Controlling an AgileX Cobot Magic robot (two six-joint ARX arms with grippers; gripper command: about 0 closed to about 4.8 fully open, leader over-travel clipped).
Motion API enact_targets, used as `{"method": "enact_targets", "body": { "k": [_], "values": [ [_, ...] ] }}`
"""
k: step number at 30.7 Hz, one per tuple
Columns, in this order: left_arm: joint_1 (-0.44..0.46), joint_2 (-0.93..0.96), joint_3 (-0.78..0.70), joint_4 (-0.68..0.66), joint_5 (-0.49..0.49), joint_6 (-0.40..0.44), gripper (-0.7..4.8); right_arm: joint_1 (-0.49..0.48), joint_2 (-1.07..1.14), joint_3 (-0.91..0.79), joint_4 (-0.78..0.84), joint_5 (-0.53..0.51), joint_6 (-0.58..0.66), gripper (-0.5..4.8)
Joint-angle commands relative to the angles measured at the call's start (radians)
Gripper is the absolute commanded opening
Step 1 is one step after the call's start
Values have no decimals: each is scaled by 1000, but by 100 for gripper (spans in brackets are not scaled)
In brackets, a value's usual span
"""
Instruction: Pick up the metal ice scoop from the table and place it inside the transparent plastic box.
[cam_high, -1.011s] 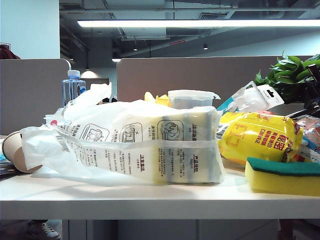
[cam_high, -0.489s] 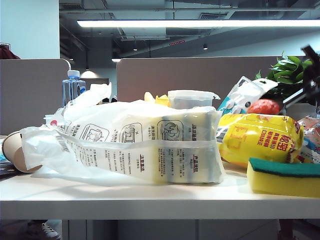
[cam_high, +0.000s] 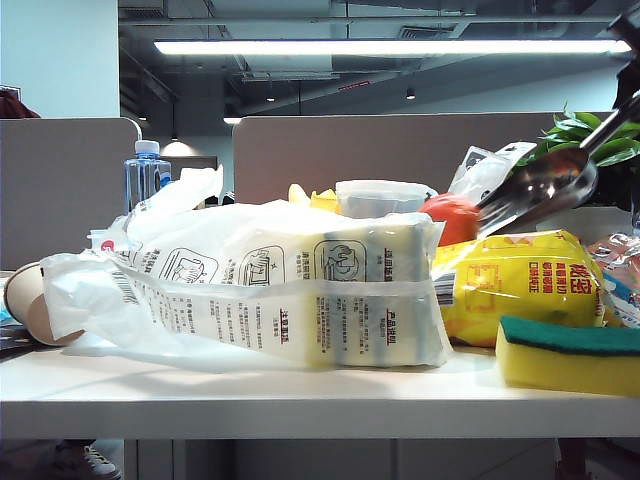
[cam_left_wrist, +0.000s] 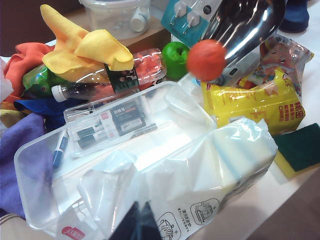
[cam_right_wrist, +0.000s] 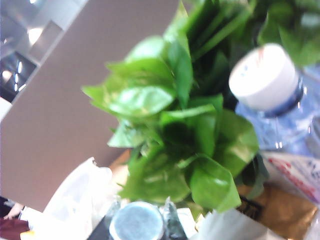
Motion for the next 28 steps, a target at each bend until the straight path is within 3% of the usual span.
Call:
{"method": "enact_targets", "body": {
  "k": [1,14,22,28],
  "values": [
    [0,-2,4,13,2,4,-5,-2,-39,6,13,4,2,-3],
    [0,-2,4,13,2,4,-5,8,-178,6,-41,-24,50,-3],
    [0,-2,4,13,2,4,-5,119,-192,6,-8,-123,63,-2],
    [0,-2,4,13,2,4,-5,240,-189,6,35,-160,-73,-2]
  ]
}}
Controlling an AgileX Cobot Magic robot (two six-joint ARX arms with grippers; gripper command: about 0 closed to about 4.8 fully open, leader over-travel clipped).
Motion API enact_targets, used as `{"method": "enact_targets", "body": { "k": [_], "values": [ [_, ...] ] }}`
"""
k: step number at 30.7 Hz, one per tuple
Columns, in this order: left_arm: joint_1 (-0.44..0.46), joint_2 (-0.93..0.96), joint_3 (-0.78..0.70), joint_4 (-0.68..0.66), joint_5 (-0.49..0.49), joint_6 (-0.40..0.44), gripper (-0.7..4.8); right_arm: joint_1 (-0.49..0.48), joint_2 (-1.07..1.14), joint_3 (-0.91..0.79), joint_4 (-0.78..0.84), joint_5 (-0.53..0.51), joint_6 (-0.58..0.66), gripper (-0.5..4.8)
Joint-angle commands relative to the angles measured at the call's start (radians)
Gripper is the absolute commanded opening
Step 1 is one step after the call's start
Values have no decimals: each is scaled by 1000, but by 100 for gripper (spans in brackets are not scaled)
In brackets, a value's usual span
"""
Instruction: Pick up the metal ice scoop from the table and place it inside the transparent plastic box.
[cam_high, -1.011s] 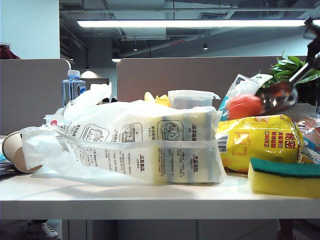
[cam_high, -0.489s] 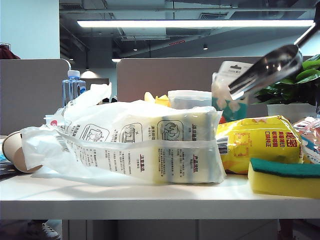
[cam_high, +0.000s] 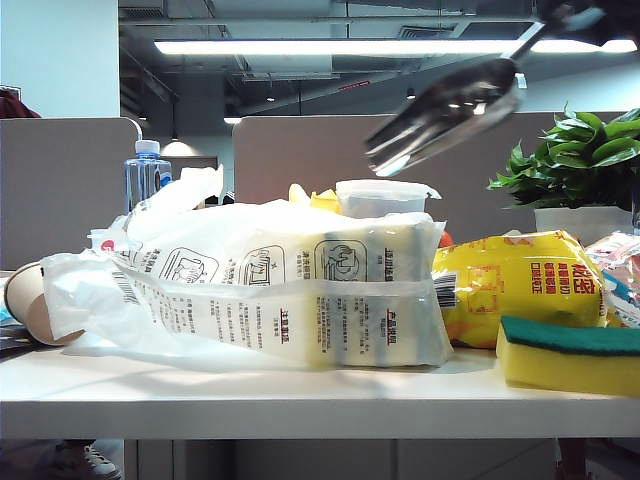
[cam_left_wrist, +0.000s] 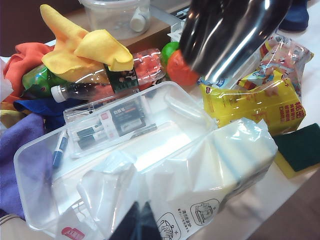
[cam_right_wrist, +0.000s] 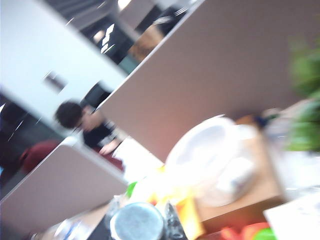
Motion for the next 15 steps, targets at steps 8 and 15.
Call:
{"method": "enact_targets", "body": {
  "k": [8,15],
  "values": [
    [0,-2,4,13,2,4,-5,162,82,7,263,-72,-106,-2],
    [0,-2,4,13,2,4,-5,244,232,22,477,-69,-111,-2]
  ]
}}
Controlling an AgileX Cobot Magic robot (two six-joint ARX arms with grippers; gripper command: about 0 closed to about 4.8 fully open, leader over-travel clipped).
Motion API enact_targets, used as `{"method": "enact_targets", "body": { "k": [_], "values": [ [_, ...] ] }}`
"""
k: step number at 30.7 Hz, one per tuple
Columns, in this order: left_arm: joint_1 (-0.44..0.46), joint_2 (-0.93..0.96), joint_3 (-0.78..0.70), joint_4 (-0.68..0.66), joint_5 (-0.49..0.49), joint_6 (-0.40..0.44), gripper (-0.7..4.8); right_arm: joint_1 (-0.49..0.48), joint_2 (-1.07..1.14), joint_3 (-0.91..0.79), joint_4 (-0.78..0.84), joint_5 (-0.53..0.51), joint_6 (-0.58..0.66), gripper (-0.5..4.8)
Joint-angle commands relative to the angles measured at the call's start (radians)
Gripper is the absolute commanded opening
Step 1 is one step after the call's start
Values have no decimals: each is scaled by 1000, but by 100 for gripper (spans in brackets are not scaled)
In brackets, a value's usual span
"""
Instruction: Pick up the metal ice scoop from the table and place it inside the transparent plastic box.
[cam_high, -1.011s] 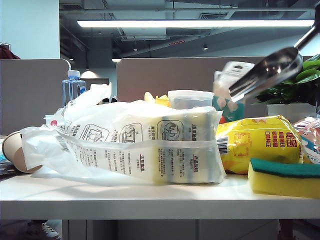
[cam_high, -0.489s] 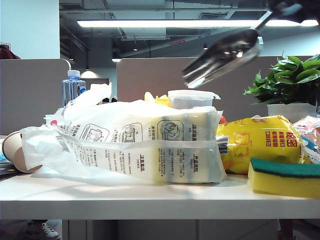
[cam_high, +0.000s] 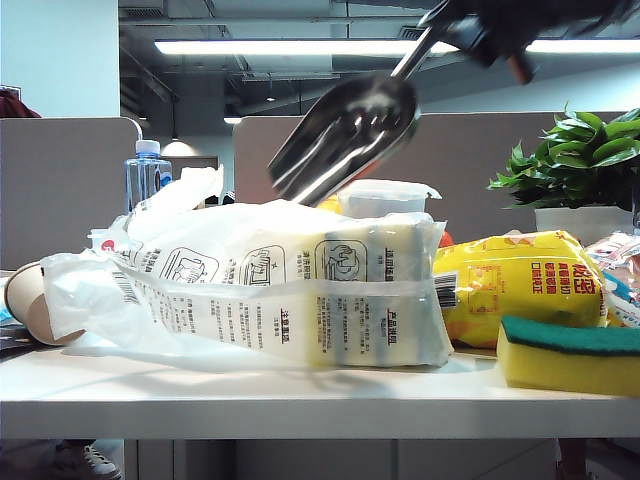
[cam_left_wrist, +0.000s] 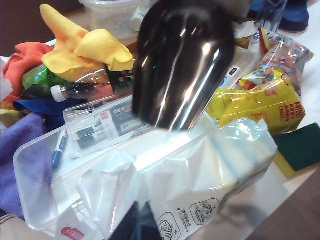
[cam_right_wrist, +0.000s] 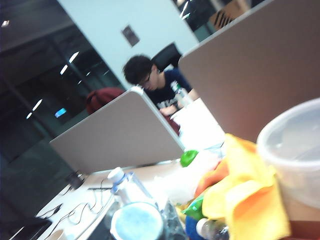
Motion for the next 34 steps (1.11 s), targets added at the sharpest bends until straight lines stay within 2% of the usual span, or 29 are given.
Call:
{"method": "enact_targets", "body": {
  "k": [1,11,34],
  "values": [
    [0,-2,4,13,2,4,-5,37,68,21,209,5,-2,-2],
    [0,-2,4,13,2,4,-5,137,250,156,234,26,-100,-2],
    [0,-3,4,13,2,4,-5,222,404,277,249,51,-107,-2]
  ]
}}
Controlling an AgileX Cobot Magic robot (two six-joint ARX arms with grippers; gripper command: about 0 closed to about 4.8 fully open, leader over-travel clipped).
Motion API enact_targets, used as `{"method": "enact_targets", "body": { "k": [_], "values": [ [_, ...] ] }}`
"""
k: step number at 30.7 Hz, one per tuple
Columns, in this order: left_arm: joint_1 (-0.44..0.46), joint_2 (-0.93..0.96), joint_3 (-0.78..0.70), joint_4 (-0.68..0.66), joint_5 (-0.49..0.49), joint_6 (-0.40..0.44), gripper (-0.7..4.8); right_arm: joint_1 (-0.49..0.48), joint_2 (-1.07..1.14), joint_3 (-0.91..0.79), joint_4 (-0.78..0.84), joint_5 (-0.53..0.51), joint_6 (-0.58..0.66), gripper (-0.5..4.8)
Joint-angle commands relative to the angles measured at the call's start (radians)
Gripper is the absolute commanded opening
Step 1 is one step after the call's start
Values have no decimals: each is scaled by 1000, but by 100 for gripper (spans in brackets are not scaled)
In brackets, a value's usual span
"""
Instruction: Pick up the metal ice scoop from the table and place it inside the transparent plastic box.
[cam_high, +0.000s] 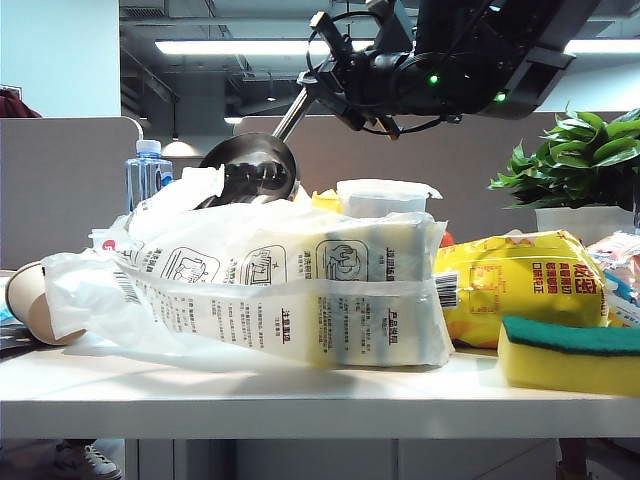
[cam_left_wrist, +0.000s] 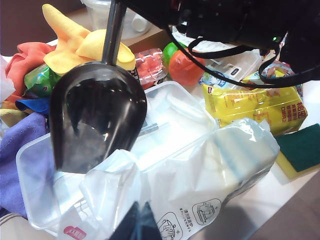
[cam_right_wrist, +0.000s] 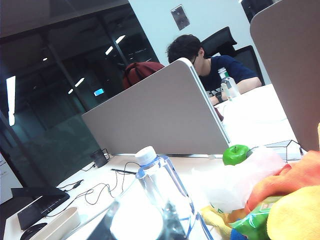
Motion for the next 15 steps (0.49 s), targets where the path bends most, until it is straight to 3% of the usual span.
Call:
{"method": "enact_targets", "body": {
  "k": [1,3,7,12,15],
  "values": [
    [0,-2,4,13,2,4,-5,8,0,13,27,3,1,-2],
    [0,-2,4,13,2,4,-5,9,4,13,11,3,2,2],
    [0,-2,4,13,2,4,-5,9,4,13,-27,2,2,182],
    [0,-2,4,13,2,4,-5,9,4,13,-45,-8,2,198],
    [0,-2,4,13,2,4,-5,9,4,13,-44,-8,2,247]
  ]
}}
